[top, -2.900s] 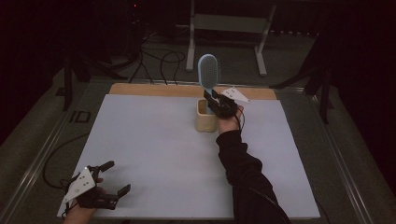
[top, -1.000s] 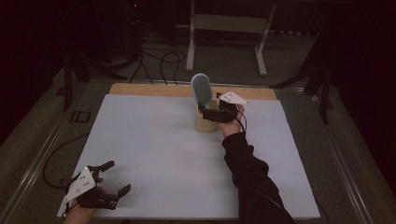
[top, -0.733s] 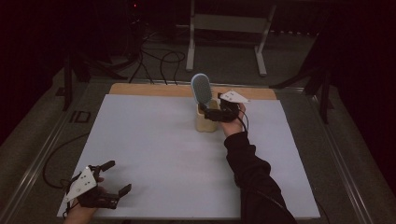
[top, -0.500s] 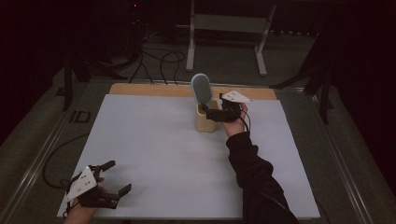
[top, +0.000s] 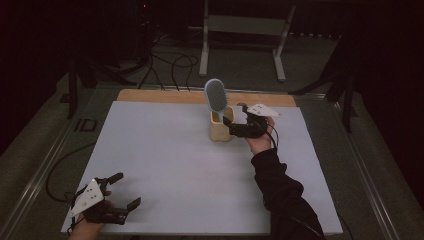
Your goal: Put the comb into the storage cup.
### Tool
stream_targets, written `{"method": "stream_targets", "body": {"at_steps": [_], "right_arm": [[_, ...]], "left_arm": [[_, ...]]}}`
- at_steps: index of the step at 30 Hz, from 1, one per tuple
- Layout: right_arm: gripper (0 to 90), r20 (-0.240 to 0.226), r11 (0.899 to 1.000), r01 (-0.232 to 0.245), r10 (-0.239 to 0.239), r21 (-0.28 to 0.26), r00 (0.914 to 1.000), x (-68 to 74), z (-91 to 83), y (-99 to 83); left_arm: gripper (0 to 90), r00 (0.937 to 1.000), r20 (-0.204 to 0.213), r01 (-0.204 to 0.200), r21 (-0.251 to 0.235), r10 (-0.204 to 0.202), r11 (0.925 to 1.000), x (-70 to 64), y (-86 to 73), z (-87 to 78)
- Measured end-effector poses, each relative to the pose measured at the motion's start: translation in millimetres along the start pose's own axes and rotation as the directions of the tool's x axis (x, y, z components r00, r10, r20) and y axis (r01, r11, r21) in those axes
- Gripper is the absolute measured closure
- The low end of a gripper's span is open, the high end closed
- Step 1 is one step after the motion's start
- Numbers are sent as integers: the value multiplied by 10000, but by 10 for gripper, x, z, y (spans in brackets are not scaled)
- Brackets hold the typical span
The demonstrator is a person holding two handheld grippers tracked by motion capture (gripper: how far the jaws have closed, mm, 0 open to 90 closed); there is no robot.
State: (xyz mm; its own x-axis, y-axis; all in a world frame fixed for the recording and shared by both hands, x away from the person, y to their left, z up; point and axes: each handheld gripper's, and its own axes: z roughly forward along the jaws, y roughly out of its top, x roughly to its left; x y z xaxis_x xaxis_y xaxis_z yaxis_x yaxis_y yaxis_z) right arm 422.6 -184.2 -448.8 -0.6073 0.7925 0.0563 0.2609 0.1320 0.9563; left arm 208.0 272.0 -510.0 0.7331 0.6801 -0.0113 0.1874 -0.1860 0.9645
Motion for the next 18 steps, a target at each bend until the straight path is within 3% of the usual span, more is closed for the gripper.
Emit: {"method": "stream_targets", "body": {"at_steps": [10, 18], "right_arm": [[86, -215, 9997, 29, -24, 251, 9998, -45, -246, -110], [86, -668, 9988, 10, 23, 494, 9978, -49, -387, -179]], "left_arm": [[0, 10000, -45, 1, 7, -1, 10000, 1, 2, -7], [0, 10000, -68, 13, -36, -13, 10000, 1, 2, -14]]}}
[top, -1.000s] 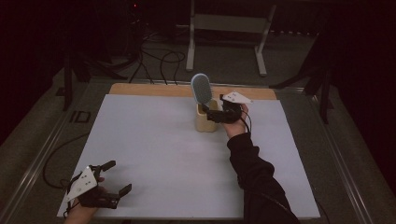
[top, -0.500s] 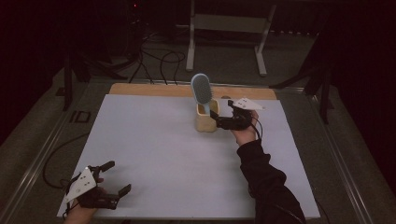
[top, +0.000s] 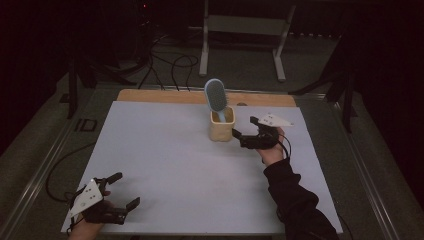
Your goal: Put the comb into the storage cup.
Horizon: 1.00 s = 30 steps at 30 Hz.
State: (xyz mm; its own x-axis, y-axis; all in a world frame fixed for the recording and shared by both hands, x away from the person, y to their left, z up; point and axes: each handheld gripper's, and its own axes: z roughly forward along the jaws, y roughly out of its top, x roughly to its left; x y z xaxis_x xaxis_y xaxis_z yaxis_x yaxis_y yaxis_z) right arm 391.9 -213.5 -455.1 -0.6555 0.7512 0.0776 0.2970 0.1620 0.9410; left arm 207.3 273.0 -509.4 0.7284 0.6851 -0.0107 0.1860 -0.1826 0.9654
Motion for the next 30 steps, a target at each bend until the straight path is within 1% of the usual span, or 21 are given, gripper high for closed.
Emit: {"method": "stream_targets", "body": {"at_steps": [3, 6, 20, 21, 22, 23, 28, 30], "right_arm": [[86, -134, 10000, -38, 38, 36, 9999, 6, -57, -17], [86, -223, 10000, 25, -25, 33, 9997, 14, -127, -35], [86, -366, 10000, 36, -35, 11, 9993, 27, -455, -179], [86, -366, 10000, 36, -35, 11, 9993, 27, -455, -179], [87, -461, 10000, 11, -10, 16, 9989, 26, -480, -193], [86, -426, 10000, 85, -85, -6, 9991, 30, -524, -215], [87, -386, 10000, 16, -15, 9, 9993, 18, -633, -277], [87, -344, 9999, 147, -146, 47, 9993, 16, -673, -307]], "left_arm": [[0, 10000, 0, -6, 1, 6, 10000, -1, 1, -3], [0, 10000, 1, -9, 5, 9, 10000, -2, 1, -3], [0, 10000, -8, -21, 14, 21, 10000, -4, 2, -4], [0, 10000, -8, -21, 14, 21, 10000, -4, 2, -4], [0, 10000, -19, -23, 3, 23, 10000, -4, 3, -7], [0, 10000, -24, -9, -15, 9, 10000, -4, 3, -8], [0, 10000, -23, -30, -12, 30, 10000, -6, 4, -10], [0, 10000, -21, -12, -12, 12, 10000, -2, 2, -9]]}}
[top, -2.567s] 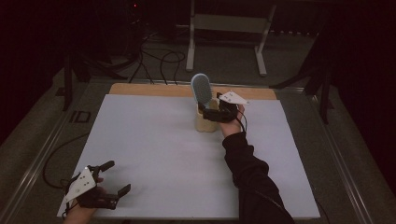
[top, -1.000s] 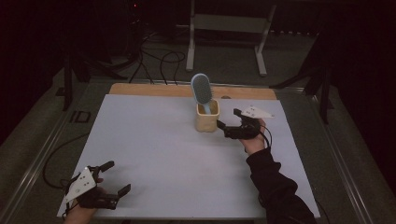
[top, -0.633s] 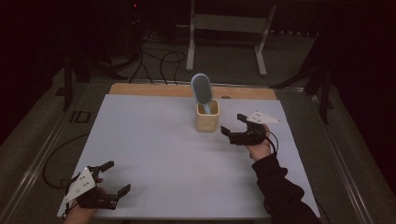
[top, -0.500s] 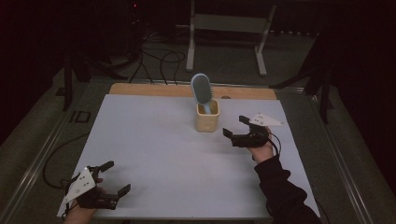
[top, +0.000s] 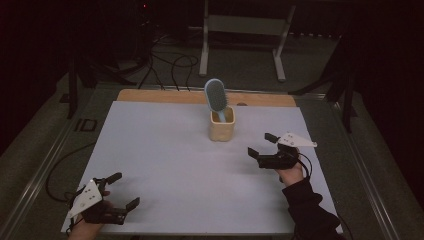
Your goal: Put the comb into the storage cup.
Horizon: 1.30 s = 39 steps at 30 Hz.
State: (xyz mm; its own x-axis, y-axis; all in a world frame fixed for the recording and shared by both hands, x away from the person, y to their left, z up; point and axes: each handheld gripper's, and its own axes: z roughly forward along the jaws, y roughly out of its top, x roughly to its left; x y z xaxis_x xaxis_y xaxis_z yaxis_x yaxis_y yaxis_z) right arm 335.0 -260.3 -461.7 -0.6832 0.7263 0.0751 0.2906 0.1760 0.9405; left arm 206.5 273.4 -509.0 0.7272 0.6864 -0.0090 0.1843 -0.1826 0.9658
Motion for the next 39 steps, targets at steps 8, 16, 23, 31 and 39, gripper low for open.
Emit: {"method": "stream_targets", "body": {"at_steps": [8, 16, 23, 31, 39], "right_arm": [[86, -4, 9999, 11, -11, 121, 10000, 13, -174, -140], [86, -147, 9997, -37, 40, 224, 9999, 37, -295, -292], [86, -530, 9991, 90, -68, 409, 9986, 113, -392, -451], [86, -567, 9970, 20, 24, 770, 9984, 172, -465, -615], [86, -178, 9949, 122, -105, 997, 9998, 215, -576, -711]], "left_arm": [[0, 10000, 4, -8, 12, 8, 10000, -1, 0, 1], [0, 10000, 5, 40, -44, -40, 10000, 2, 2, -4], [0, 10000, 11, 4, -30, -4, 10000, 1, 5, -7], [0, 10000, 30, 12, -67, -11, 10000, 1, 6, -8], [0, 10000, 37, -20, -67, 20, 10000, -4, 6, -11]]}}
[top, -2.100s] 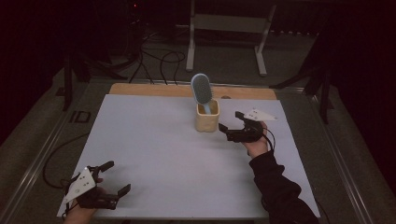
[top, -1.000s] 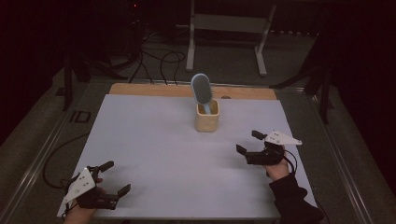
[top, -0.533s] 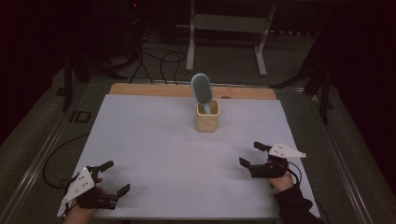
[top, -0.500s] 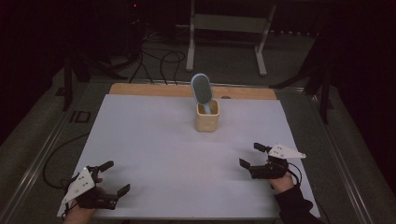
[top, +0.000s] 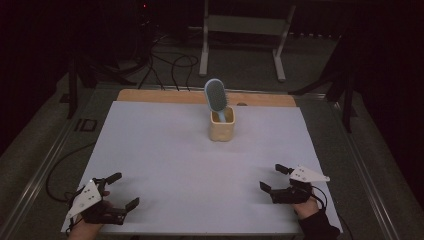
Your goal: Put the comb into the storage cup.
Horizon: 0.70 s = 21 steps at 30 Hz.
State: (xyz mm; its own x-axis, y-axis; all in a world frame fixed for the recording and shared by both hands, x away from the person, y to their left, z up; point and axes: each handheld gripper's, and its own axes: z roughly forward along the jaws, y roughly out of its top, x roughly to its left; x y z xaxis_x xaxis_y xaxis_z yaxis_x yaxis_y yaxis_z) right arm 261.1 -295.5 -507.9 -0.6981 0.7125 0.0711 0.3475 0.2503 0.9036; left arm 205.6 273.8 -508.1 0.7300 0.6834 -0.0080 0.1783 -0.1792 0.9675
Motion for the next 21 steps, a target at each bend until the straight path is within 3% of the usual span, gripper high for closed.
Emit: {"method": "stream_targets", "body": {"at_steps": [3, 11, 15, 17, 21], "right_arm": [[86, 288, 9994, 214, -222, 262, 9993, 21, -21, -37], [87, 800, 9994, -142, 116, 323, 9967, -37, -26, -92], [86, 814, 9988, -12, -27, 482, 9967, -35, 22, -92], [87, 712, 9987, -216, 182, 463, 9973, -35, 37, -82], [87, 530, 9990, -194, 172, 414, 9984, -11, 57, -50]], "left_arm": [[0, 10000, 9, -22, 19, 22, 10000, -1, -2, 0], [0, 10000, 45, -80, 59, 80, 10000, -4, -2, 8], [0, 10000, 42, -76, 65, 75, 10000, -6, -2, 9], [0, 10000, 45, -82, 77, 82, 9999, -9, -2, 11], [0, 9999, 35, -102, 70, 101, 9999, -12, -1, 7]]}}
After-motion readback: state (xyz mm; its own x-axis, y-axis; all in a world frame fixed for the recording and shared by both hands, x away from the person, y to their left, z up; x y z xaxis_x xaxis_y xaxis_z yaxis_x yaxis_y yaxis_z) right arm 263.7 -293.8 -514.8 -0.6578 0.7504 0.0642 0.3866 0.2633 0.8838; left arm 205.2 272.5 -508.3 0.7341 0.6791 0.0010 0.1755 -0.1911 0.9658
